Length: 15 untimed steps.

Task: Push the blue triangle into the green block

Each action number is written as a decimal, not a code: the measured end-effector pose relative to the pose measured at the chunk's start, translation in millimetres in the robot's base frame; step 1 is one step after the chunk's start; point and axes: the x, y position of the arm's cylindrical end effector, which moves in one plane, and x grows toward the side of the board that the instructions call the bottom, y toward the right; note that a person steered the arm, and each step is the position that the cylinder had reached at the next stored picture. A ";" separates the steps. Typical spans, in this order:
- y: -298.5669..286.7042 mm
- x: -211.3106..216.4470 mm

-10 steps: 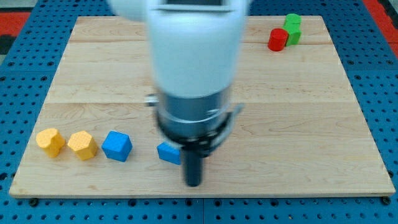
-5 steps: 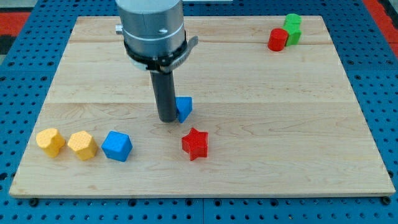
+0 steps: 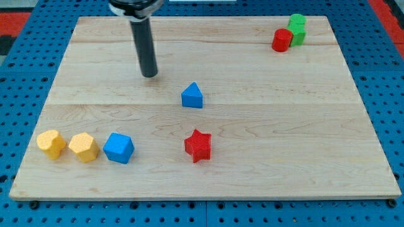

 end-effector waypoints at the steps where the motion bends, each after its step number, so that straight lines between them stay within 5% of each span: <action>1: 29.1 10.8; 3: -2.0 39.3; 5: -9.2 122.6; 6: 84.3 109.1; 7: 103.0 65.7; 12: 49.7 -21.0; 14: 146.4 -37.1; 15: 139.9 -63.6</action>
